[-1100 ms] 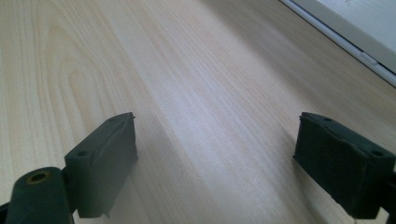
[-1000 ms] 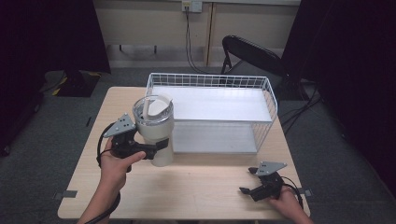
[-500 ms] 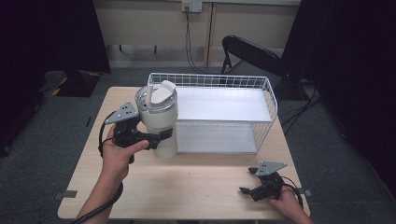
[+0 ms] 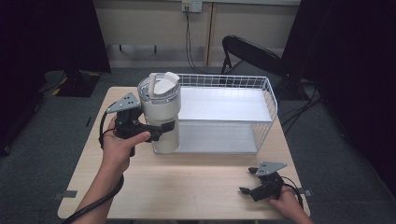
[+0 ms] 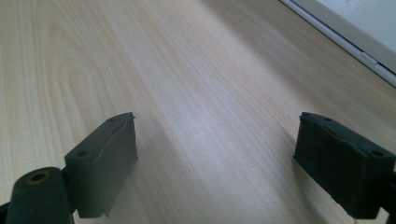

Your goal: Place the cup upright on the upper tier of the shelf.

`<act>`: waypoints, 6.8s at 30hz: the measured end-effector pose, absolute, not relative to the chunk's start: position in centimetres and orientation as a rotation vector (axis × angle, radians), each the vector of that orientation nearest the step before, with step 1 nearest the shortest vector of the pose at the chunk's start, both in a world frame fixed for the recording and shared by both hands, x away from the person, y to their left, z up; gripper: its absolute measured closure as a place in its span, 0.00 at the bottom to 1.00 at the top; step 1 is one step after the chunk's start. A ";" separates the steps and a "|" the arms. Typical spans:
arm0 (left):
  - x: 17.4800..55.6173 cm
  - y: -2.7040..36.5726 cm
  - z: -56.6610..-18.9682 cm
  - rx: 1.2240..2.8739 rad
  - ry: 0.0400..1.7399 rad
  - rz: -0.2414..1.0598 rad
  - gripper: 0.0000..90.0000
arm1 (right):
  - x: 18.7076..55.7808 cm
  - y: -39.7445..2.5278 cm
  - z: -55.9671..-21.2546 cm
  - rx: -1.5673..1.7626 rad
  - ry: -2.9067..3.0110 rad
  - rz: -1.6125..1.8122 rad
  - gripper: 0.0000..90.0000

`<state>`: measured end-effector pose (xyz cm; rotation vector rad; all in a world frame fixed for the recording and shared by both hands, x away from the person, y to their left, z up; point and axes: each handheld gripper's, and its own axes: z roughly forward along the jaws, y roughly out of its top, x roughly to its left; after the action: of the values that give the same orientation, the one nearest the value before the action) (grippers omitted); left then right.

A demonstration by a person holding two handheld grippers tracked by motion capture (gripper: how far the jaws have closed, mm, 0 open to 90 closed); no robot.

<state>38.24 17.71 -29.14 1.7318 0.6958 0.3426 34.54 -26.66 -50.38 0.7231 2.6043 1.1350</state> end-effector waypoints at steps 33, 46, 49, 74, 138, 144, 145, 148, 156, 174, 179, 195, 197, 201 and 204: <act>39.9 16.3 -24.2 1.729 0.691 0.334 0.10 | 34.5 -26.7 -50.4 0.724 2.602 1.137 0.14; 40.9 15.6 -22.7 1.725 0.682 0.330 0.10 | 34.5 -26.7 -50.4 0.725 2.602 1.137 0.14; 41.2 15.4 -22.5 1.719 0.686 0.330 0.10 | 34.5 -26.7 -50.4 0.725 2.602 1.137 0.14; 43.9 13.5 -21.5 1.721 0.700 0.369 0.10 | 34.5 -26.7 -50.4 0.724 2.603 1.136 0.14; 50.2 7.4 -23.4 1.764 0.706 0.421 0.10 | 34.5 -26.7 -50.4 0.718 2.608 1.137 0.14; 50.5 7.1 -23.8 1.770 0.705 0.429 0.10 | 34.5 -26.7 -50.4 0.717 2.608 1.137 0.14; 50.5 7.0 -23.9 1.764 0.706 0.432 0.10 | 34.5 -26.7 -50.4 0.718 2.608 1.137 0.13; 50.6 7.0 -24.1 1.762 0.706 0.440 0.10 | 34.5 -26.7 -50.4 0.717 2.608 1.138 0.13; 50.7 7.3 -24.7 1.756 0.733 0.443 0.10 | 34.5 -26.7 -50.4 0.716 2.609 1.137 0.13; 50.2 8.0 -25.4 1.729 0.698 0.459 0.10 | 34.5 -26.6 -50.4 0.715 2.610 1.137 0.13; 50.1 7.9 -25.5 1.726 0.695 0.467 0.10 | 34.5 -26.6 -50.4 0.714 2.610 1.137 0.13; 49.6 8.0 -25.8 1.742 0.659 0.489 0.10 | 34.5 -26.6 -50.4 0.715 2.610 1.137 0.13; 49.6 8.0 -25.9 1.735 0.658 0.489 0.10 | 34.5 -26.6 -50.4 0.714 2.610 1.137 0.13; 49.6 8.0 -25.9 1.741 0.659 0.489 0.10 | 34.5 -26.6 -50.4 0.715 2.610 1.137 0.13; 49.5 8.0 -25.9 1.743 0.660 0.489 0.10 | 34.5 -26.6 -50.4 0.715 2.610 1.137 0.13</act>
<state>49.54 7.96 -25.91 1.7426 0.6602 0.4892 34.52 -26.64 -50.36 0.7146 2.6101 1.1373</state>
